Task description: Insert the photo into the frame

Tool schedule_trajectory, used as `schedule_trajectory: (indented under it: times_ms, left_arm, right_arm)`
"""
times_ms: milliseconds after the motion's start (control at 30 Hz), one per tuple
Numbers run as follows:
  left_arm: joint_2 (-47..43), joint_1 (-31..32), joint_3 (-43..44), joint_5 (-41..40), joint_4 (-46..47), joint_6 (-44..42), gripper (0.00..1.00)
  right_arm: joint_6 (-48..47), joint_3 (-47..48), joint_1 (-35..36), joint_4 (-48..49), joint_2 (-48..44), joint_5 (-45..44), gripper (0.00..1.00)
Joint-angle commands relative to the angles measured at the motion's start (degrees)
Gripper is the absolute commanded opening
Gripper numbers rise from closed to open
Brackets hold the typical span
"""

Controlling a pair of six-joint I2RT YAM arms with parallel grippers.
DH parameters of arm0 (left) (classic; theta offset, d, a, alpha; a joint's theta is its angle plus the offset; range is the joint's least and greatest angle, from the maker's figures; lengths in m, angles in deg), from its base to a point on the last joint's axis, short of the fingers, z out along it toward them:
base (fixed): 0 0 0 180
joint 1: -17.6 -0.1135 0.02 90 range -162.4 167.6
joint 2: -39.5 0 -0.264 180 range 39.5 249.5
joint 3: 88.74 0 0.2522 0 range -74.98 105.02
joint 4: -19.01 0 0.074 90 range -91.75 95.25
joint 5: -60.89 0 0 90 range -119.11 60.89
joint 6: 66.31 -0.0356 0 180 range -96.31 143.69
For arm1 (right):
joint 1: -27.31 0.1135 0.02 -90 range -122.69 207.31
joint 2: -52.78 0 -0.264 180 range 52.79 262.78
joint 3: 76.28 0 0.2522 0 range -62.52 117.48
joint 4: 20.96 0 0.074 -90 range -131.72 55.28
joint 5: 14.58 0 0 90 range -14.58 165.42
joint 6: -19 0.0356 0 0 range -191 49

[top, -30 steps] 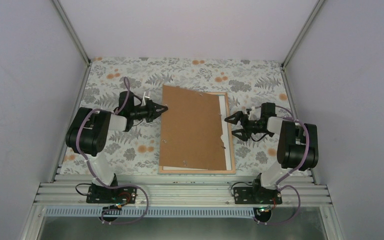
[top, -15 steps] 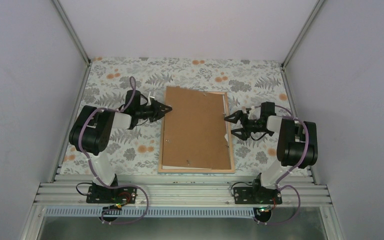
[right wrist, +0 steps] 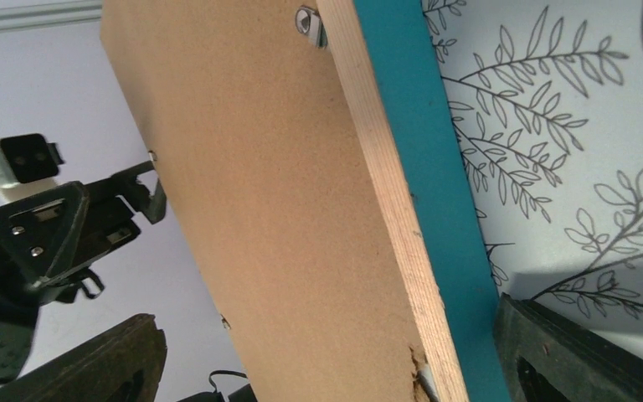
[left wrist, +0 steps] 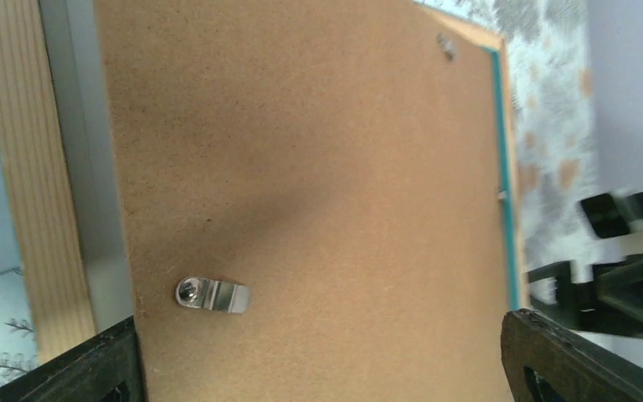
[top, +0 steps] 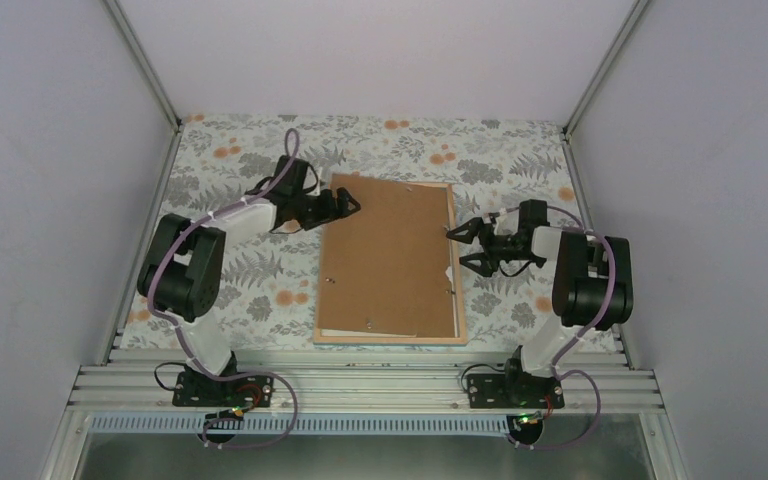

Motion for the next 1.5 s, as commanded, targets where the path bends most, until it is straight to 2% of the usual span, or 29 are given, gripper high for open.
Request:
schedule_trajectory:
  times_ms: [0,133,300,367,467,533,567,633,667,700,767,867,1000,1167,1367,1467]
  left_arm:
    - [-2.81,4.26,7.63,-14.45,-17.20,-15.23,1.00]
    - [-2.91,4.44,10.34,-15.44,-23.36,-19.46,1.00]
    - [-4.25,4.27,8.82,-6.60,-25.82,-25.95,1.00]
    - [-3.70,4.16,9.29,-7.33,-29.36,-29.05,1.00]
    - [-6.98,-0.10,6.56,-8.73,-28.34,-28.89,0.99]
    - [-8.06,-3.55,3.82,-8.22,-26.16,-26.85,0.93]
    - [-7.24,-4.61,3.18,-7.04,-25.77,-26.57,0.84]
    - [-5.06,-5.23,2.59,-3.50,-24.59,-27.24,0.60]
    - [-4.17,-5.31,2.42,-2.07,-23.50,-27.52,0.51]
    - [-3.41,-5.32,2.41,-0.60,-21.90,-27.67,0.47]
    - [-1.30,-5.40,2.69,1.20,-20.13,-27.34,0.45]
    - [1.98,-5.63,2.84,4.03,-18.87,-27.09,0.37]
    - [6.12,-5.94,3.82,5.77,-17.16,-25.82,0.30]
    - [11.05,-7.00,6.81,11.64,-13.83,-22.68,0.15]
    - [15.92,-7.40,10.51,15.54,-10.83,-20.82,0.11]
    - [15.99,-7.92,12.04,13.16,-12.26,-22.46,0.11]
  right_arm:
    - [-2.34,1.28,0.25,-1.78,0.93,-1.68,0.98]
    - [-3.10,1.51,-0.24,-2.12,0.52,-2.04,0.98]
    - [-5.29,1.73,-1.23,-3.42,0.54,-2.76,0.98]
    - [-6.09,1.74,-1.60,-4.04,0.91,-3.24,0.98]
    - [-7.41,1.85,-1.93,-4.85,1.52,-3.53,0.97]
    - [-7.97,1.73,-1.92,-5.14,1.93,-3.83,0.96]
    - [-8.18,1.75,-1.97,-5.20,2.26,-4.02,0.95]
    - [-8.71,1.51,-1.88,-5.42,3.10,-3.92,0.93]
    - [-8.88,1.43,-1.82,-5.44,3.53,-3.72,0.92]
    - [-8.97,1.40,-1.81,-5.45,3.92,-3.38,0.92]
    - [-9.25,1.51,-1.58,-5.33,4.61,-2.96,0.91]
    - [-8.61,1.25,-0.75,-4.25,5.32,-1.99,0.85]
    - [-6.58,1.25,0.49,-2.50,6.67,-1.18,0.84]
    - [-3.85,2.58,1.23,-0.35,8.89,0.49,0.84]
    - [0.52,7.91,1.85,4.54,13.46,0.71,0.83]
    - [-0.90,12.56,1.82,2.96,15.51,-0.05,0.83]
